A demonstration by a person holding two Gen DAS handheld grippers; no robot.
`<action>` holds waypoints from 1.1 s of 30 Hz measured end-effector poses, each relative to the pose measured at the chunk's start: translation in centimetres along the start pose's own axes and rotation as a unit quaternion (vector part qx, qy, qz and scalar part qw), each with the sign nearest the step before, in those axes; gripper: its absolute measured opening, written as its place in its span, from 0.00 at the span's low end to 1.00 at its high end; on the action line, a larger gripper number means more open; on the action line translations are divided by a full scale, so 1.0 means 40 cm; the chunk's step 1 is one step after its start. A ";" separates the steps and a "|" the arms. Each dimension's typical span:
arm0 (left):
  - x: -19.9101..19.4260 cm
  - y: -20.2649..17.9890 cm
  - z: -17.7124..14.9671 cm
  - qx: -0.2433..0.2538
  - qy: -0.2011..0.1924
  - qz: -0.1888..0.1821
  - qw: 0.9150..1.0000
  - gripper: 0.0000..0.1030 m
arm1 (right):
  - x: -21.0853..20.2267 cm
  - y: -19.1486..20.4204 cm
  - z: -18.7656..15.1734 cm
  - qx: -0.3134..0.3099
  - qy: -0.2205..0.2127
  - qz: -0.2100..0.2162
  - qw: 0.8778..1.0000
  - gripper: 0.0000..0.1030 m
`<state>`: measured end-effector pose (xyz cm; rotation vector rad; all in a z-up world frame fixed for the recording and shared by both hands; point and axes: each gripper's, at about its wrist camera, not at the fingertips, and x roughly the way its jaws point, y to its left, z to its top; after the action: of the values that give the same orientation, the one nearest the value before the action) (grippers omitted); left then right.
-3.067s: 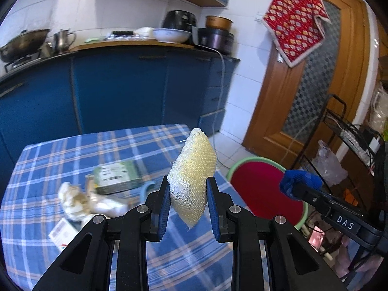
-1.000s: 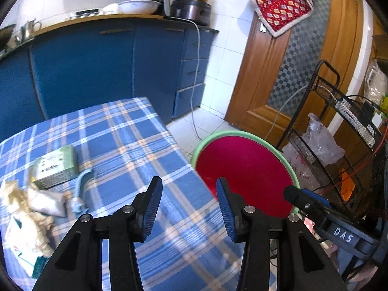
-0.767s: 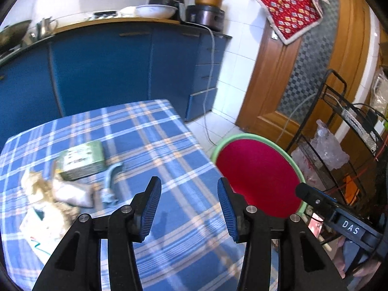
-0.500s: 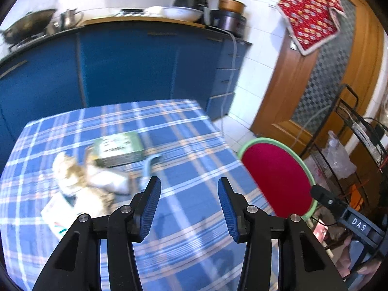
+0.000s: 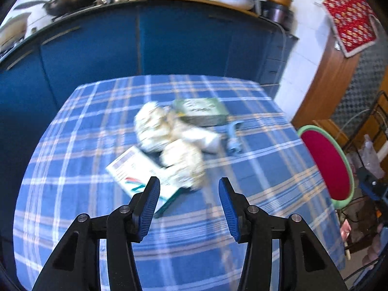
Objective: Collect trash
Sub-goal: 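Move both open tools back over the table, then grasp the white Meteospasmyl box with the left tool while the right tool grasps the grey plastic hook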
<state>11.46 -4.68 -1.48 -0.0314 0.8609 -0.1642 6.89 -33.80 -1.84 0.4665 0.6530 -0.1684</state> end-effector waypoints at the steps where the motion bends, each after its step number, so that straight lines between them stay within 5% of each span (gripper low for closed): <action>1: 0.004 0.011 -0.006 -0.006 0.004 0.007 1.000 0.51 | 0.000 0.003 -0.001 -0.001 0.000 0.001 1.000 0.66; 4: 0.020 0.025 -0.016 -0.022 0.014 0.017 1.000 0.63 | 0.000 0.010 -0.004 -0.004 0.002 0.002 1.000 0.67; 10: 0.058 0.047 -0.029 -0.056 0.034 0.039 0.997 0.70 | 0.004 0.013 -0.009 -0.006 0.005 0.002 1.000 0.67; 33: 0.128 0.124 -0.017 -0.091 0.037 0.093 0.991 0.72 | 0.041 0.015 -0.021 -0.007 0.028 0.006 1.000 0.67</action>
<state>14.87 -0.54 -6.24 -0.1159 0.9460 0.0885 7.89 -32.89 -3.24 0.4626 0.7055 -0.1398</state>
